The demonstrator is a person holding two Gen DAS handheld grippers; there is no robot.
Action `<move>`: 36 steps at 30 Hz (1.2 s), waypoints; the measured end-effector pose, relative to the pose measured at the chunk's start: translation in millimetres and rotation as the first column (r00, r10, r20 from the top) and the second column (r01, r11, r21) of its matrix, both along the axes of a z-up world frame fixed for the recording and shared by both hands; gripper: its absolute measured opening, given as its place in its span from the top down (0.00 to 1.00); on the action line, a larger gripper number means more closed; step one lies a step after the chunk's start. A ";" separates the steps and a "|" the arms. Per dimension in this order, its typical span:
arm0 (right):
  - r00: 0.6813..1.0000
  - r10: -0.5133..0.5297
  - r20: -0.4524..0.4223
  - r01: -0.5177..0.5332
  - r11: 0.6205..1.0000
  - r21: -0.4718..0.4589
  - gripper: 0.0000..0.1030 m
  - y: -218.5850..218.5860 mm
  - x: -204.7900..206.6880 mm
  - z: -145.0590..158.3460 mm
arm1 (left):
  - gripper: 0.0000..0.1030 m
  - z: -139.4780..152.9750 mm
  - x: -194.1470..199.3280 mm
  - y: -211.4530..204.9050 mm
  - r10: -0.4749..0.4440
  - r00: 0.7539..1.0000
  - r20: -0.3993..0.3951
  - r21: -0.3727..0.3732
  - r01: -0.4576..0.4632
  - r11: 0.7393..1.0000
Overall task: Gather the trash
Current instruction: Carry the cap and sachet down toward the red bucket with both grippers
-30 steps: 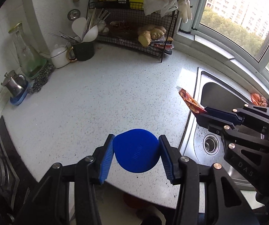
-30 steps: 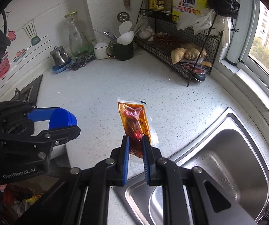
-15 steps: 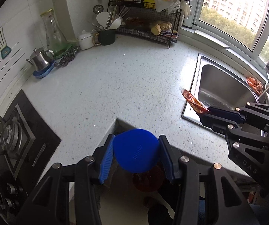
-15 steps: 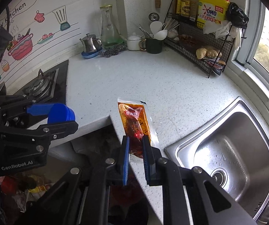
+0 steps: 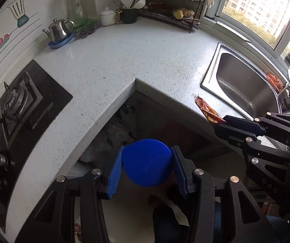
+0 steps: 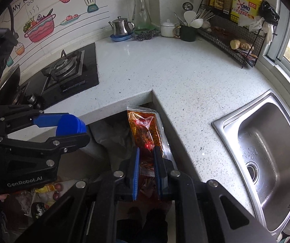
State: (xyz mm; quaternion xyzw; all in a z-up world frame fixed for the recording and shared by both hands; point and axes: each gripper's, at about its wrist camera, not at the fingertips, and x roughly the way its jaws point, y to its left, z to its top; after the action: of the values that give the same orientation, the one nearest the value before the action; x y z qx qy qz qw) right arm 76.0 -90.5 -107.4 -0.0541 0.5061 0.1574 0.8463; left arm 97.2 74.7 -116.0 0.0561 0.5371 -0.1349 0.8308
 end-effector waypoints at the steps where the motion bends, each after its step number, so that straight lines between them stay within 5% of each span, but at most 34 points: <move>1: 1.000 0.003 -0.008 -0.003 1.000 0.001 0.88 3.0 -3.7 -2.6 | 0.57 -4.3 -2.1 2.0 0.006 1.000 -0.010 0.000 -0.006 1.000; 13: 0.996 -0.005 -0.088 0.005 1.000 0.001 0.88 11.5 -26.8 -76.1 | 0.57 -97.0 -13.5 18.2 0.070 0.984 -0.165 -0.011 -0.073 0.997; 30: 0.956 -0.120 -0.266 0.103 0.992 -0.075 0.88 -7.2 -25.3 -266.0 | 0.57 -325.0 -0.1 1.1 0.016 0.943 -0.334 -0.061 -0.039 0.997; 36: 0.938 -0.169 -0.303 0.144 0.984 -0.102 0.88 -21.6 -23.4 -311.8 | 0.57 -380.0 0.9 -19.7 -0.028 0.927 -0.373 -0.065 0.004 0.998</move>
State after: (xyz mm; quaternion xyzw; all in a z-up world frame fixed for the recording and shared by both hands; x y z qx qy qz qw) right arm 52.5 -112.1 -419.2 -0.0214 0.6415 0.0761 0.7630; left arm 98.1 55.1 -495.9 0.0074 0.6805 -0.1666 0.7136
